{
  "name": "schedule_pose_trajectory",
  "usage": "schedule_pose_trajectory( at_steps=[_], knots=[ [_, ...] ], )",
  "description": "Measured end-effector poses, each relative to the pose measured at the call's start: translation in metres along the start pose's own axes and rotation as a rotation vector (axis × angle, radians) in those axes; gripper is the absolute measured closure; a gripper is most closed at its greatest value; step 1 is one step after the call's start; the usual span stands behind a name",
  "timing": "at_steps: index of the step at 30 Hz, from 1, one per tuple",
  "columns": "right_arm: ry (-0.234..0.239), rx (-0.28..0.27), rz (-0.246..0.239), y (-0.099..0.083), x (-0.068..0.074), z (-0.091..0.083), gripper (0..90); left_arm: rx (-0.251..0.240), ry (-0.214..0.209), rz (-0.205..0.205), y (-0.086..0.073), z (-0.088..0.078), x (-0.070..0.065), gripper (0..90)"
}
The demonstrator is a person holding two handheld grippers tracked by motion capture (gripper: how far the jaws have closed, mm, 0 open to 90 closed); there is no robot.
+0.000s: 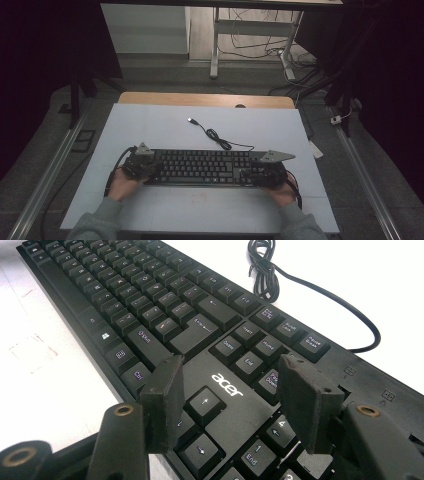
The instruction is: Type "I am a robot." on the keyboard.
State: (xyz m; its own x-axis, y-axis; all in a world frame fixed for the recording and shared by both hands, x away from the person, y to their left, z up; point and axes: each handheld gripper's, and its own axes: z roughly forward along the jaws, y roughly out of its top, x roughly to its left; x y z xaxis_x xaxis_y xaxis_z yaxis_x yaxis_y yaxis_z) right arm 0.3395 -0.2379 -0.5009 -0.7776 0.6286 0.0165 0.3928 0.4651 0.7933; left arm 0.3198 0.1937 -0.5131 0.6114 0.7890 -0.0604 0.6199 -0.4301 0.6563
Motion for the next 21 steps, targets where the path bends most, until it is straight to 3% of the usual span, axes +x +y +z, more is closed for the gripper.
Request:
schedule_pose_trajectory(
  at_steps=[21],
  knots=[
    [-0.003, 0.001, -0.005, -0.0001, 0.0004, 0.0009, 44.6, 0.016, -0.001, 0.006, 0.0, 0.007, -0.0028, 88.6]
  ],
)
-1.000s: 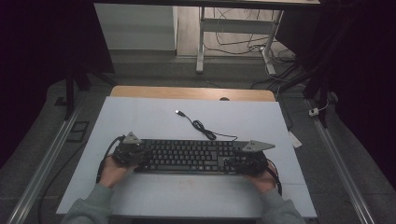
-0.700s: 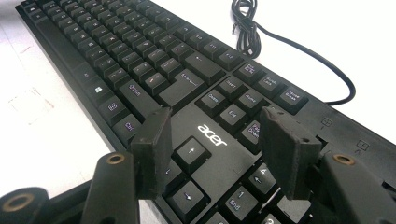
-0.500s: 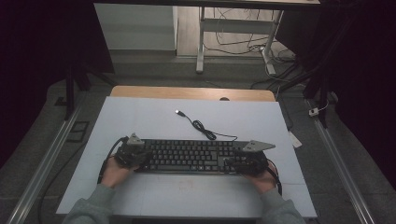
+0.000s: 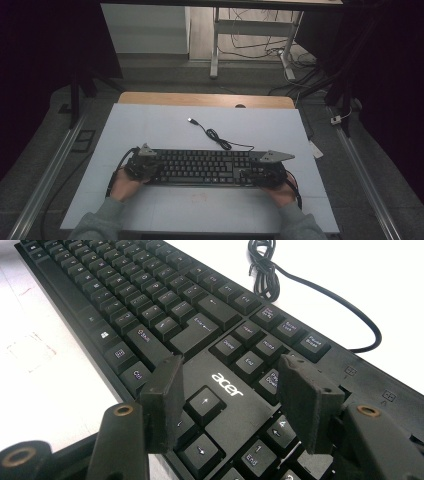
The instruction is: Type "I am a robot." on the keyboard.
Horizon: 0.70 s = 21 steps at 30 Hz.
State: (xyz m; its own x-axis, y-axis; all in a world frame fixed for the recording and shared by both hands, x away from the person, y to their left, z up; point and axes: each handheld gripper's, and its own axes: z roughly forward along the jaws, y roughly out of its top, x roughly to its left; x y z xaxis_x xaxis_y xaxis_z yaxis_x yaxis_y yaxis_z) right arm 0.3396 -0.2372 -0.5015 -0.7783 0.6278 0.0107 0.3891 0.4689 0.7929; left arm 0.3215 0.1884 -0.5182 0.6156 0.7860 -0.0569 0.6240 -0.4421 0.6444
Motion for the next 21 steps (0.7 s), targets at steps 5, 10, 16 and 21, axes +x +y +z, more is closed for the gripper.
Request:
schedule_pose_trajectory(
  at_steps=[5, 10, 16, 21],
  knots=[
    [-0.002, 0.0, -0.002, 0.0, 0.0, -0.001, 44.7, 0.008, 0.011, 0.004, -0.001, 0.003, 0.0, 88.8],
    [-0.001, -0.001, -0.002, 0.0, 0.001, 0.0, 44.6, -0.004, 0.012, 0.012, 0.0, 0.0, -0.002, 88.8],
    [-0.005, 0.001, -0.005, 0.0, 0.0, 0.0, 44.4, -0.074, 0.0, -0.005, 0.002, -0.011, -0.001, 88.7],
    [-0.003, 0.001, -0.005, 0.0, 0.0, 0.0, 44.4, -0.131, -0.016, -0.048, 0.001, -0.019, 0.004, 86.6]
  ],
)
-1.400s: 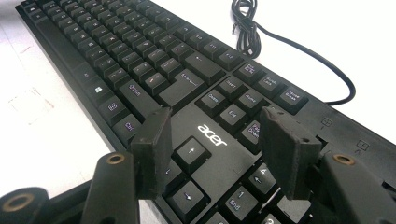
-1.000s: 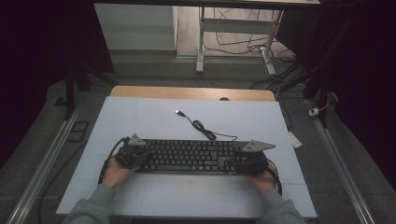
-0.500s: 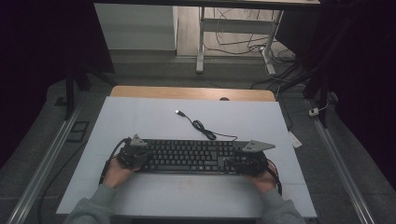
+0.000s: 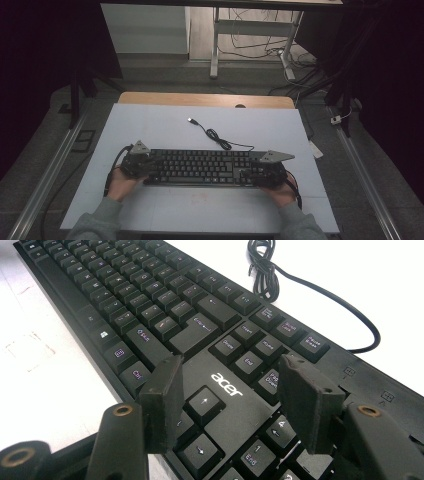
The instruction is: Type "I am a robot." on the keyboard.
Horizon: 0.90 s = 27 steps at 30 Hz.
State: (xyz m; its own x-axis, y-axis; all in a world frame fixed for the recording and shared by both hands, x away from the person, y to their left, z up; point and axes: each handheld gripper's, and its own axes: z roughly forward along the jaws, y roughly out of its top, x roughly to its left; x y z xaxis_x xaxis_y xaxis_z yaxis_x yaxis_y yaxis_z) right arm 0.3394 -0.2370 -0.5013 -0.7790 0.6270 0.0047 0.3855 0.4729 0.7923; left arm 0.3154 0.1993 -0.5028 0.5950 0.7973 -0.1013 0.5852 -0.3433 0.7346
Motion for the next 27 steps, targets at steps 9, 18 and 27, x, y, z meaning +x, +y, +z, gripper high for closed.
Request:
schedule_pose_trajectory(
  at_steps=[9, 18, 27],
  knots=[
    [-0.003, 0.002, -0.001, 0.0, 0.0, 0.0, 44.3, -0.045, 0.007, -0.047, 0.0, -0.005, 0.004, 59.0],
    [-0.005, 0.002, 0.003, 0.0, -0.001, -0.001, 44.3, -0.05, -0.035, -0.033, 0.003, -0.005, -0.002, 50.5],
    [-0.008, 0.001, 0.004, 0.0, -0.002, -0.001, 44.3, -0.035, -0.067, 0.011, 0.007, -0.003, -0.013, 42.6]
  ],
)
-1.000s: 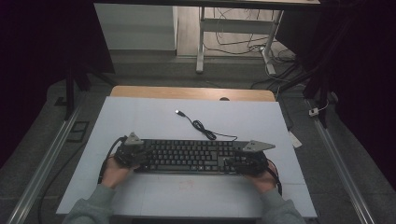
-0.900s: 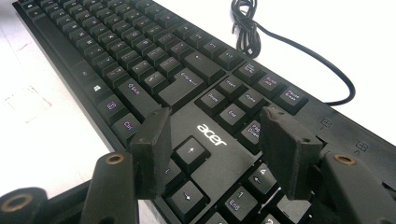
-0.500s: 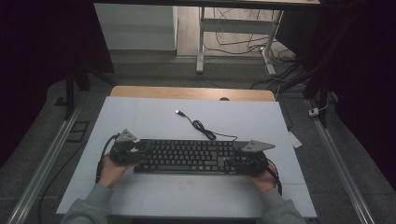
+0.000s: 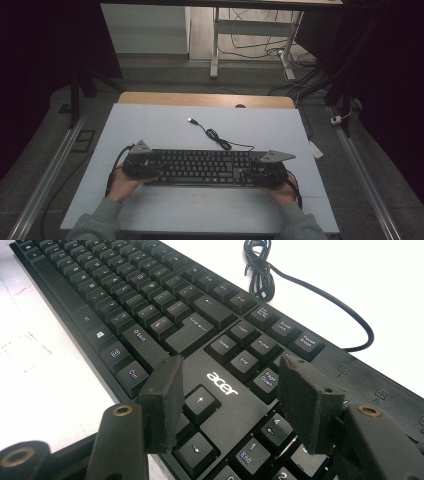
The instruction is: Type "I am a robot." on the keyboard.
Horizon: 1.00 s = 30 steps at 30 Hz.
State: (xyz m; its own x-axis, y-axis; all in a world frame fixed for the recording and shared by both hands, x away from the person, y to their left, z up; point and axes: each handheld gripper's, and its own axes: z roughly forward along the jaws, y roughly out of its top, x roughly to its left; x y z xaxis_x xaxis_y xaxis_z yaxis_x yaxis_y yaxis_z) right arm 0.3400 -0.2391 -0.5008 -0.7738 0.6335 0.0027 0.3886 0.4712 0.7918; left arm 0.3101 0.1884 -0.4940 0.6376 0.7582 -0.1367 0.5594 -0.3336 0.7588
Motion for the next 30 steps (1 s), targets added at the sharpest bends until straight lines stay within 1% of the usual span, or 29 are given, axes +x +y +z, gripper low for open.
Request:
schedule_pose_trajectory(
  at_steps=[5, 10, 13, 22, 25, 30],
  knots=[
    [0.0, 0.001, -0.001, 0.0, 0.0, 0.0, 44.3, 0.0, -0.013, 0.015, 0.002, 0.0, -0.004, 40.3],
    [0.0, 0.002, 0.0, 0.0, 0.0, 0.0, 44.3, 0.003, -0.029, 0.04, 0.004, 0.001, -0.009, 39.7],
    [-0.001, 0.003, 0.0, 0.0, 0.001, 0.001, 44.3, 0.011, -0.04, 0.057, 0.005, 0.002, -0.013, 39.6],
    [-0.003, 0.005, 0.0, 0.0, 0.001, 0.001, 44.3, 0.032, -0.063, 0.086, 0.006, 0.007, -0.022, 39.2],
    [-0.002, 0.006, -0.001, -0.001, 0.001, 0.002, 44.2, 0.042, -0.073, 0.096, 0.006, 0.009, -0.025, 39.5],
    [-0.004, 0.006, -0.004, -0.001, 0.001, 0.002, 44.0, 0.051, -0.094, 0.111, 0.007, 0.011, -0.028, 42.3]
  ],
)
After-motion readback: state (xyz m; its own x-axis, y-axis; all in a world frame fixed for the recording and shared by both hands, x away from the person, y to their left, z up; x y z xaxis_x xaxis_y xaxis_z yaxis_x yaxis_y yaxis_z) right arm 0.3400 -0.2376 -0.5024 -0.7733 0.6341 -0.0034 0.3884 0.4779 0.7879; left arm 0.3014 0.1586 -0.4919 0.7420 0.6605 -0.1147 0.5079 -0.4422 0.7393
